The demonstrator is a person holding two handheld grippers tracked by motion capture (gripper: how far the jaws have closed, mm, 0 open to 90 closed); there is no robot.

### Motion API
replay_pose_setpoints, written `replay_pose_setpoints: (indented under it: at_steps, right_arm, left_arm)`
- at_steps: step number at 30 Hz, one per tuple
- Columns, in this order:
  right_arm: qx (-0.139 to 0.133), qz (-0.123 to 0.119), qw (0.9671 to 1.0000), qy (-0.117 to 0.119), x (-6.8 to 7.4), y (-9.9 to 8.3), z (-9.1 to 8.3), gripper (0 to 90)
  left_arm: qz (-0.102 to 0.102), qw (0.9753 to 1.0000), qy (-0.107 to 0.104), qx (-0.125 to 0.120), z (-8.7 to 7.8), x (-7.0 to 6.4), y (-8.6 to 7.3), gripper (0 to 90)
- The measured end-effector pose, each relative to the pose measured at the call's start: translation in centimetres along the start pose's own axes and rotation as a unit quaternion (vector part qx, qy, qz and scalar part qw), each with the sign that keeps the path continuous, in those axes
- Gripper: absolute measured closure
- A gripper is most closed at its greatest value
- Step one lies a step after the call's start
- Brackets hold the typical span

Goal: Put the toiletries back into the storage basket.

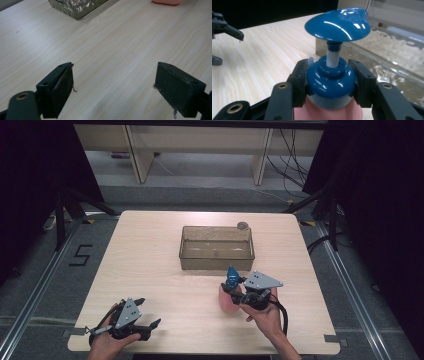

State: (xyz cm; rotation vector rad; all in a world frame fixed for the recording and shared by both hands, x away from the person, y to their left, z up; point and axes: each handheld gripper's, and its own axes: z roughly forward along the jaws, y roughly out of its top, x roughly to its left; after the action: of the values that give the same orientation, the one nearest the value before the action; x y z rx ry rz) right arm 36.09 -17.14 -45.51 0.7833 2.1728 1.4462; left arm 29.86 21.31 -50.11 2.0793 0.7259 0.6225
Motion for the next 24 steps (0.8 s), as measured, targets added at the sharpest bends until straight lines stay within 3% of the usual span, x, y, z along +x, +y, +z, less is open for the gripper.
replay_pose_setpoints:
  at_steps: [2, 6, 13, 14, 16, 23, 24]
  right_arm:
    - [0.0, -0.012, 0.9999, -0.003, -0.2, 0.2, -0.1, 53.8]
    - [-0.008, 0.003, 1.0, 0.001, -0.6, 1.1, -0.5, 53.8]
    - [-0.013, -0.002, 0.9998, -0.015, -1.2, 2.4, -0.8, 53.9]
    - [-0.015, -0.011, 0.9997, -0.018, -1.4, 2.6, -0.8, 53.9]
    - [-0.011, 0.001, 0.9998, -0.017, -1.5, 3.0, -0.7, 53.9]
    - [-0.014, -0.006, 0.9996, -0.022, -2.2, 4.1, -0.5, 53.9]
    - [-0.012, 0.005, 0.9997, -0.02, -2.1, 4.2, -0.5, 53.9]
  left_arm:
    - [0.001, 1.0, 0.003, 0.0, 0.0, 0.0, 0.0, 15.0]
    - [-0.002, 1.0, -0.005, 0.001, -0.1, 0.0, 0.0, 15.0]
    - [-0.003, 1.0, -0.005, 0.0, -0.1, 0.0, 0.0, 15.0]
    - [-0.003, 1.0, -0.005, 0.0, -0.1, 0.0, 0.0, 15.0]
    - [-0.006, 1.0, -0.002, -0.003, -0.1, 0.0, 0.0, 15.0]
    - [-0.006, 1.0, -0.002, -0.002, -0.1, 0.0, 0.0, 15.0]
    - [-0.007, 1.0, -0.003, -0.003, -0.1, 0.0, 0.0, 15.0]
